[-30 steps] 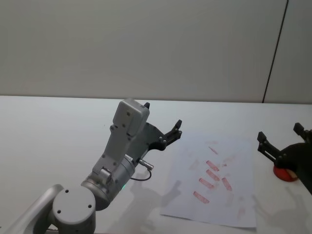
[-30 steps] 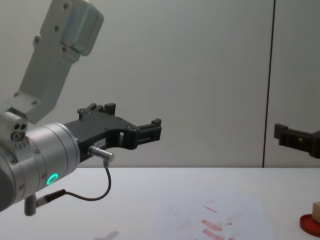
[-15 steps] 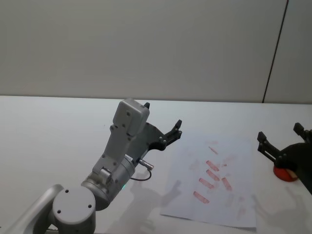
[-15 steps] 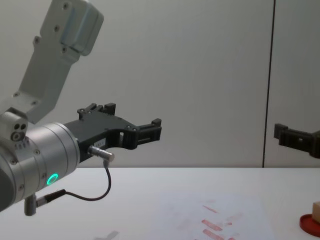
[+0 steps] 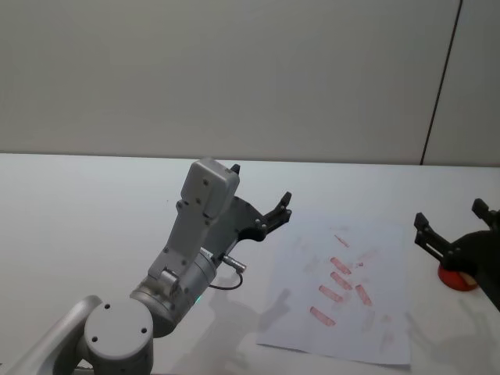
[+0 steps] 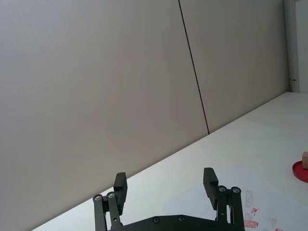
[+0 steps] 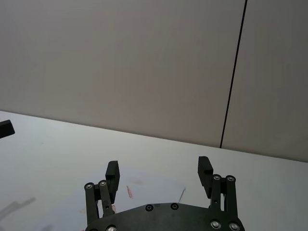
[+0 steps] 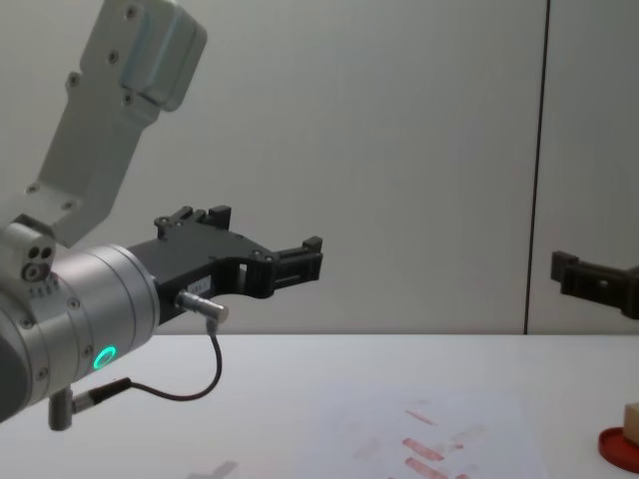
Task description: Use the one hand to pick up the stamp and affix it onto the A4 paper.
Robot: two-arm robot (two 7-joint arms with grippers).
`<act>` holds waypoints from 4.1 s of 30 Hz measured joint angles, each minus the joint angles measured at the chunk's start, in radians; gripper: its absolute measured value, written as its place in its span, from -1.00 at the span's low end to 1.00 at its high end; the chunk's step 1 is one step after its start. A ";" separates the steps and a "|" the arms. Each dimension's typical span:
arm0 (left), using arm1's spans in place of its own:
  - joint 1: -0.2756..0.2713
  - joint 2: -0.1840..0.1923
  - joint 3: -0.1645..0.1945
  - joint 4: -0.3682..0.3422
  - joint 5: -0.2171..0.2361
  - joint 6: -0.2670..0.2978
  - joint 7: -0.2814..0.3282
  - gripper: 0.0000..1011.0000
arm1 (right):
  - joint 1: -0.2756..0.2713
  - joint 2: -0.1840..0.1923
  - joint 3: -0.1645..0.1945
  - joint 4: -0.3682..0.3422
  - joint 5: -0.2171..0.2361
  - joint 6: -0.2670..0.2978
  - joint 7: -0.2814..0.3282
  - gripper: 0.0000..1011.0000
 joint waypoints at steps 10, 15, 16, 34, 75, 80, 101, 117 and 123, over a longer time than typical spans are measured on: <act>0.000 0.000 0.000 0.000 0.000 0.000 0.000 0.98 | -0.007 0.008 0.013 -0.005 0.026 0.074 -0.022 0.98; 0.000 0.000 0.000 0.000 0.000 0.000 0.000 0.98 | -0.006 0.018 0.025 -0.007 0.049 0.144 -0.028 0.98; 0.000 0.000 0.000 0.000 0.000 0.000 0.000 0.98 | -0.005 0.020 0.027 -0.007 0.053 0.154 -0.028 0.98; 0.000 0.000 0.000 0.000 0.000 0.000 0.000 0.98 | 0.060 0.049 0.076 0.010 0.111 0.367 -0.035 0.98; 0.000 0.000 0.000 0.000 0.000 0.000 0.000 0.98 | 0.241 -0.021 0.074 0.263 0.132 0.515 -0.047 0.98; 0.000 0.000 0.000 0.000 0.000 0.000 0.000 0.98 | 0.249 -0.029 0.067 0.283 0.123 0.517 -0.044 0.98; 0.000 0.000 0.000 0.000 0.000 0.000 0.000 0.98 | 0.277 -0.055 0.046 0.347 0.074 0.519 -0.044 0.98; 0.000 0.000 0.000 0.000 0.000 0.000 0.000 0.98 | 0.293 -0.069 0.038 0.378 0.051 0.518 -0.040 0.98; 0.000 0.000 0.000 0.000 0.000 0.000 0.000 0.98 | 0.296 -0.073 0.037 0.386 0.049 0.519 -0.040 0.98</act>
